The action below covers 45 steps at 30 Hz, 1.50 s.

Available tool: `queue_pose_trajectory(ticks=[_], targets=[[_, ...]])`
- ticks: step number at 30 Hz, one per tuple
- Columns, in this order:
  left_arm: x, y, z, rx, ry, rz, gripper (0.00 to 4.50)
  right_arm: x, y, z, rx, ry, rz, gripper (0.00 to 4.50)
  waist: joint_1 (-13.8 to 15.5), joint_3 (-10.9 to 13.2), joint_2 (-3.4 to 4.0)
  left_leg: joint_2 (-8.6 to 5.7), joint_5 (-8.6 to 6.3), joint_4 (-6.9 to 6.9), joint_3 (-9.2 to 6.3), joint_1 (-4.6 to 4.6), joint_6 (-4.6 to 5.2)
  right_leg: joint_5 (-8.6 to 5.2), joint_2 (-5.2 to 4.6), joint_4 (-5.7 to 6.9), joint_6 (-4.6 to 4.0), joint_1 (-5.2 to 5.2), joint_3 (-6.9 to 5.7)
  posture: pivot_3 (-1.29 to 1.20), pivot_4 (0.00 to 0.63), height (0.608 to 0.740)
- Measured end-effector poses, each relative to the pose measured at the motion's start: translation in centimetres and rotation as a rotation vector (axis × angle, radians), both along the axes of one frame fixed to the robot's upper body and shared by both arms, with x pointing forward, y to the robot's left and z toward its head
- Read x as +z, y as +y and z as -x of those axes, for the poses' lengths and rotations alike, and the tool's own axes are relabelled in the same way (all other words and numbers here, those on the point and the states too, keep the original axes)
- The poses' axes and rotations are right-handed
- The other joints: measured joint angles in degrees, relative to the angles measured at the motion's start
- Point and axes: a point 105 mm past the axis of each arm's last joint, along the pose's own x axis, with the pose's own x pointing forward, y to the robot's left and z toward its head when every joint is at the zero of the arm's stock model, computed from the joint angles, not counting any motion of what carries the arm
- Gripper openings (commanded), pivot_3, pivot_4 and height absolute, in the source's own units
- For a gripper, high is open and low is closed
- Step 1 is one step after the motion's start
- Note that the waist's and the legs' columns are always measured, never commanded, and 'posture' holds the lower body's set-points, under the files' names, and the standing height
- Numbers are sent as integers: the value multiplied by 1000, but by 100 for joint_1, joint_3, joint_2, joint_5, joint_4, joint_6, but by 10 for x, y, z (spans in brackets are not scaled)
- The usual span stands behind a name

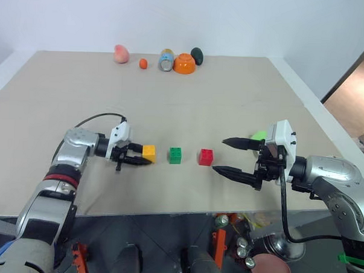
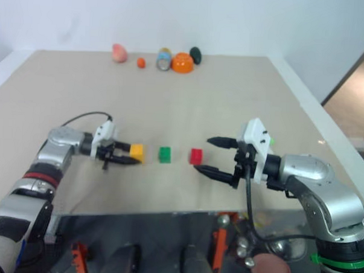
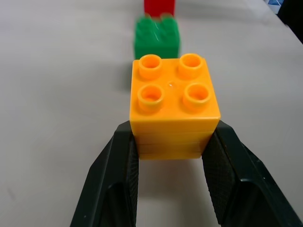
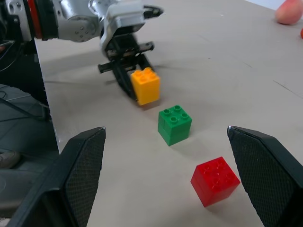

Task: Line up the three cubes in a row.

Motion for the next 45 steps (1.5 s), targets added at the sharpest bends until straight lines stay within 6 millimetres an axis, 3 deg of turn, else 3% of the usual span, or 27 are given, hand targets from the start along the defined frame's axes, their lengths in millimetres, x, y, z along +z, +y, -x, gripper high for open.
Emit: queue_pose_trajectory(ticks=[7, 15, 25, 27, 33, 39, 45], targets=[[-6, -5, -3, 5, 38, -7, 1395, 0, -1, 0, -5, 1, 2, 4255, -5, 0, 0, 0, -1, -1, -1, 1, 2, 0, 3, 0, 0, 0, 2, 0, 150, 738], [-15, 23, -2, 68, 65, -83, 1395, 0, 0, 0, -10, -2, 3, 4255, 2, 0, 0, 1, -1, -1, -1, -1, 2, 0, 3, 0, -1, -1, 2, 0, 150, 738], [-16, 25, -2, 70, 67, -83, 1395, 1, 0, -1, -11, -10, 9, 4255, 6, 0, 0, 1, -1, -1, 0, 0, 2, 0, 3, 0, -1, -1, 3, 0, 150, 738], [-16, 25, -1, 64, 70, -84, 2369, 1, 0, -1, -11, -15, 11, 4255, 6, 0, 0, 1, -1, -1, 0, 0, 2, 0, 3, 0, 0, -1, 3, 0, 150, 738], [-18, 21, 4, 19, 111, -73, 4383, 2, 0, -2, -18, -17, 10, 4255, 19, 0, 0, 0, 1, -1, -1, 4, 4, 1, 3, 0, -1, 4, 3, 0, 150, 738], [-18, 20, 1, 42, 104, -66, 4451, 2, 0, -3, -23, -18, 9, 4255, 22, 0, 0, -5, 13, 2, -1, 3, 20, 19, 3, 0, -9, 9, 11, 0, 150, 738], [-12, 49, 2, 106, 103, -105, 4451, 10, 3, -4, -1, -45, 9, 4255, -36, 0, 0, -1, 14, -3, -6, 3, 22, 23, 31, 0, -13, -8, 36, 0, 150, 738]])
